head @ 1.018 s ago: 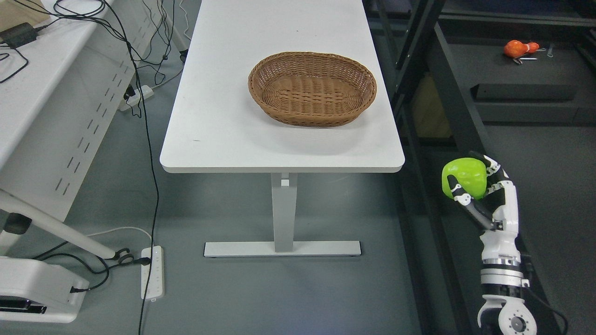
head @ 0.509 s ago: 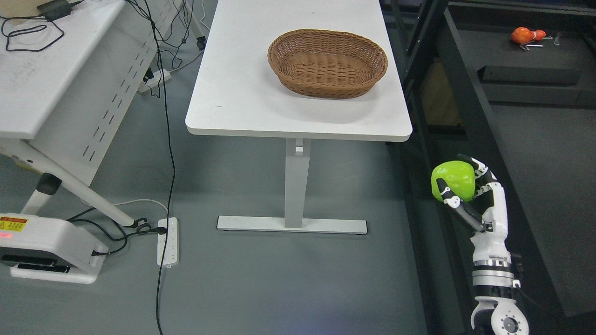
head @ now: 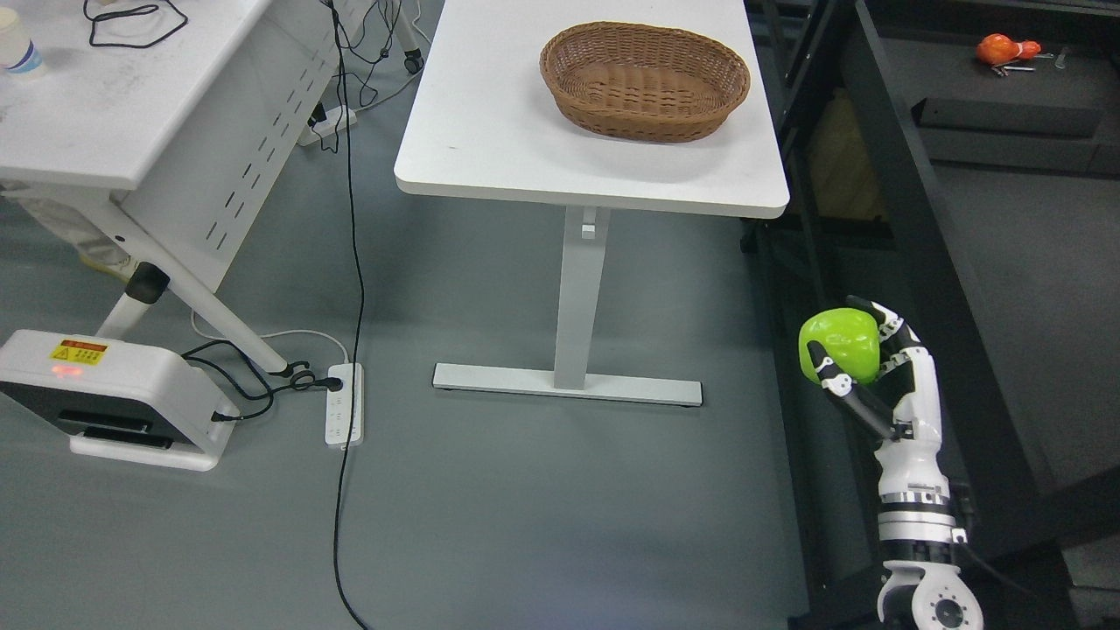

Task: Place green apple on left shelf middle layer
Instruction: 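Carry the green apple in the right hand toward the fruit shelf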

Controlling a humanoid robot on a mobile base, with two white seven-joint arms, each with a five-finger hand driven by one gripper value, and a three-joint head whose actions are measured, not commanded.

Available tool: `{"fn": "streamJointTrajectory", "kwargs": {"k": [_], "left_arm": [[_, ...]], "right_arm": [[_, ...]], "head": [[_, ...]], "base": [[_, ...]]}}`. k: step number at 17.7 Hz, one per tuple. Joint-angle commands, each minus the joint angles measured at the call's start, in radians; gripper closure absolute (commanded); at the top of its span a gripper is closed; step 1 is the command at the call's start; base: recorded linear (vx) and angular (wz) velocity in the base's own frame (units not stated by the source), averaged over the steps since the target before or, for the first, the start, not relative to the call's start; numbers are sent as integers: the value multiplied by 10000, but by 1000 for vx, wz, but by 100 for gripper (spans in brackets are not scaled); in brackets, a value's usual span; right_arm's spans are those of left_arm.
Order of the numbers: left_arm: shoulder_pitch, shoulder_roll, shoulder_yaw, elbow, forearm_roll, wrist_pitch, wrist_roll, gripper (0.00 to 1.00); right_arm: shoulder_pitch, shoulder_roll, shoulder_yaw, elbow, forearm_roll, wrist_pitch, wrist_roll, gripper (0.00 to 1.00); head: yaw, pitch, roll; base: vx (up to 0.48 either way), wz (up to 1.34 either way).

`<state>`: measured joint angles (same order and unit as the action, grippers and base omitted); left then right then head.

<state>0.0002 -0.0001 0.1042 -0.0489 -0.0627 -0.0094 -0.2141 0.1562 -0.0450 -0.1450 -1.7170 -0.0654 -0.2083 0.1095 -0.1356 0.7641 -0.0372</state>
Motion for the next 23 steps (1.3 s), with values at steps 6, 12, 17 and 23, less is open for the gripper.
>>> {"fn": "streamJointTrajectory", "kwargs": {"k": [6,12,17,23], "left_arm": [[90,175,1,-2,-1,-13,-6,0],[90,175,1,-2,-1,-13,9,0],[90,175,1,-2,-1,2,-6,0],[90,175,1,-2,-1,-13,9,0]], "right_arm": [[64,157,100,51,392,-18,-36,100],[340,275,131,51,500,-95,-36,100],[325,275,498,21,500,-110,-450,100],[402,275,499,-41,485,-371,-466,100]], "head": [[0,0,0],[0,0,0],[0,0,0],[0,0,0]], "base": [[-223,-59],[-228,-128],[-198,-164],[-133,-305]]}}
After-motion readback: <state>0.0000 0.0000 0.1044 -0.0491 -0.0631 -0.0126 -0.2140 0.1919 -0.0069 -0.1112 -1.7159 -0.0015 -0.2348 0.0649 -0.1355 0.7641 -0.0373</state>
